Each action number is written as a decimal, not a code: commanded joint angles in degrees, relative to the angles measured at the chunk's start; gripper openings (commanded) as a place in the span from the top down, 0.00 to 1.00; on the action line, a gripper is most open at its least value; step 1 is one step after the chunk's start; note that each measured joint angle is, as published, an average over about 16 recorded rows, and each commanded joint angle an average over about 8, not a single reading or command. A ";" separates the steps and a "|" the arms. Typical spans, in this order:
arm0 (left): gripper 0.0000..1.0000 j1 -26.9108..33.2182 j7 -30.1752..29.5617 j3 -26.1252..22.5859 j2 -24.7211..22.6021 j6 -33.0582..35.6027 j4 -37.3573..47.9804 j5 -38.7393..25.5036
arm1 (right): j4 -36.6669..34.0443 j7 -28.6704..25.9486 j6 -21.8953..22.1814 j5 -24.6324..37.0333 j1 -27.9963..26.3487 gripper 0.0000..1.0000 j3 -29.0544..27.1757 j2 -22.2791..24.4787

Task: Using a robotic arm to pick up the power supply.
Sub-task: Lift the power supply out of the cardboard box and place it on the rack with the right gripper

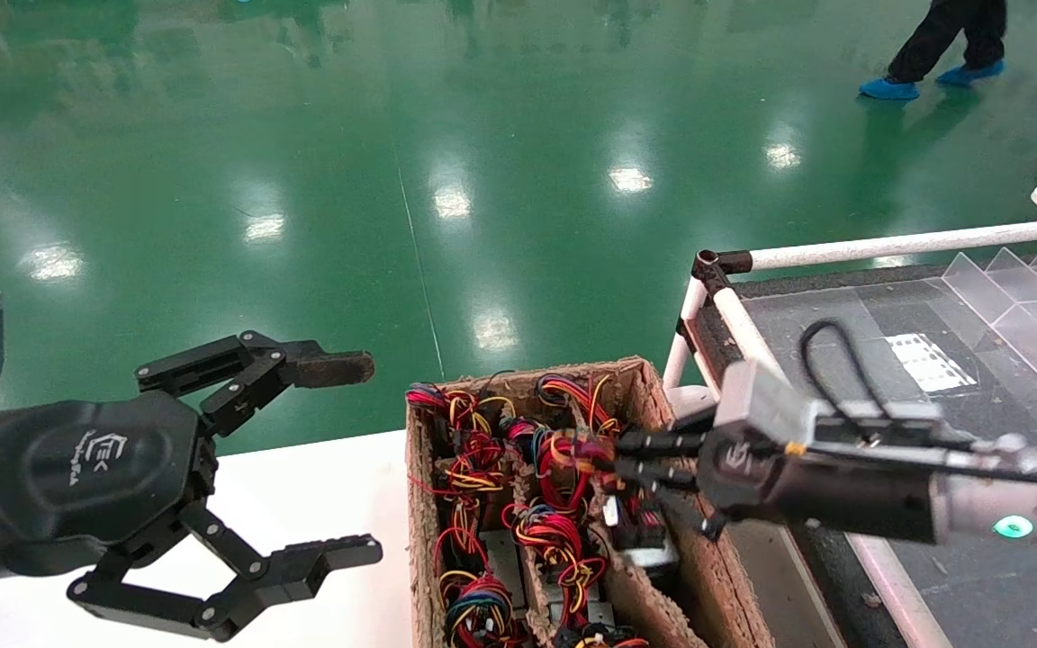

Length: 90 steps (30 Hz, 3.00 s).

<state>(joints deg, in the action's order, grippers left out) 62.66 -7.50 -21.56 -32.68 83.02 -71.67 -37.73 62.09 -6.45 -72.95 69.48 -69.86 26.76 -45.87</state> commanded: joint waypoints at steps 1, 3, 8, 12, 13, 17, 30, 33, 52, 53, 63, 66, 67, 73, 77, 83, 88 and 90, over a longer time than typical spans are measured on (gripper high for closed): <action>0.00 0.00 0.00 0.00 0.00 0.00 0.00 0.00 | 0.40 0.13 0.10 -1.20 0.08 1.00 -0.86 0.53; 0.00 0.00 0.00 0.00 0.00 0.00 0.00 0.00 | 0.76 0.05 0.17 -2.54 0.01 1.00 -1.85 1.25; 0.00 0.00 0.00 0.00 0.00 0.00 0.00 0.00 | 1.19 -0.29 0.50 -5.71 -0.38 1.00 -4.40 3.13; 0.00 0.00 0.00 0.00 0.00 0.00 0.00 0.00 | 0.62 -0.41 0.99 -8.01 -1.00 1.00 -6.45 4.51; 0.00 0.00 0.00 0.00 0.00 0.00 0.00 0.00 | 0.32 -0.42 1.12 -8.53 -1.21 1.00 -6.93 4.80; 0.00 0.00 0.00 0.00 0.00 0.00 0.00 0.00 | -1.46 -0.35 1.43 -10.25 -2.49 1.00 -8.59 5.66; 0.00 0.00 0.00 -0.01 0.00 0.00 0.00 0.00 | -12.37 3.00 3.17 -9.05 -11.46 1.00 -10.09 4.71; 0.00 0.00 0.00 -0.01 0.00 0.00 0.00 0.00 | -15.76 3.60 3.97 -6.72 -14.78 1.00 -9.06 3.55; 0.00 0.00 0.01 -0.01 0.00 0.00 0.00 0.01 | -43.22 18.64 7.71 4.22 -32.92 1.00 -4.69 -2.71; 0.00 0.00 0.01 -0.01 0.00 0.00 0.00 0.01 | -44.34 19.42 7.28 4.30 -33.39 1.00 -4.65 -2.61; 0.00 0.00 0.01 -0.01 0.00 0.00 0.00 0.01 | -52.19 25.54 4.43 4.99 -35.94 1.00 -4.37 -0.73; 0.00 0.00 0.01 -0.01 0.01 -0.01 0.00 0.01 | -53.88 26.83 4.12 5.34 -35.99 1.00 -4.14 -0.70; 0.00 0.00 0.01 -0.01 0.01 -0.01 0.00 0.01 | -54.40 27.21 4.02 5.46 -35.96 1.00 -4.05 -0.77; 0.00 0.00 0.01 -0.02 0.01 -0.01 0.00 0.01 | -56.81 28.81 3.75 6.12 -36.01 1.00 -3.57 -1.94; 0.00 0.00 0.01 -0.02 0.01 -0.01 0.00 0.01 | -57.85 29.25 3.93 6.51 -36.30 1.00 -3.27 -3.38; 0.00 0.00 0.01 -0.02 0.01 -0.01 0.00 0.01 | -58.96 29.41 4.56 6.65 -36.87 1.00 -3.12 -6.43; 0.00 0.00 0.01 -0.02 0.01 -0.01 0.00 0.01 | -59.67 29.76 6.53 6.59 -37.20 1.00 -3.16 -8.96; 0.00 0.01 0.01 -0.02 0.01 -0.01 0.00 0.01 | -59.92 29.99 7.69 6.51 -37.29 1.00 -3.23 -9.84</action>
<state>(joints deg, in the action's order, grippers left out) 62.67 -7.49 -21.58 -32.67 83.01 -71.67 -37.72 2.17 23.49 -65.11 75.92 -107.14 23.48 -55.58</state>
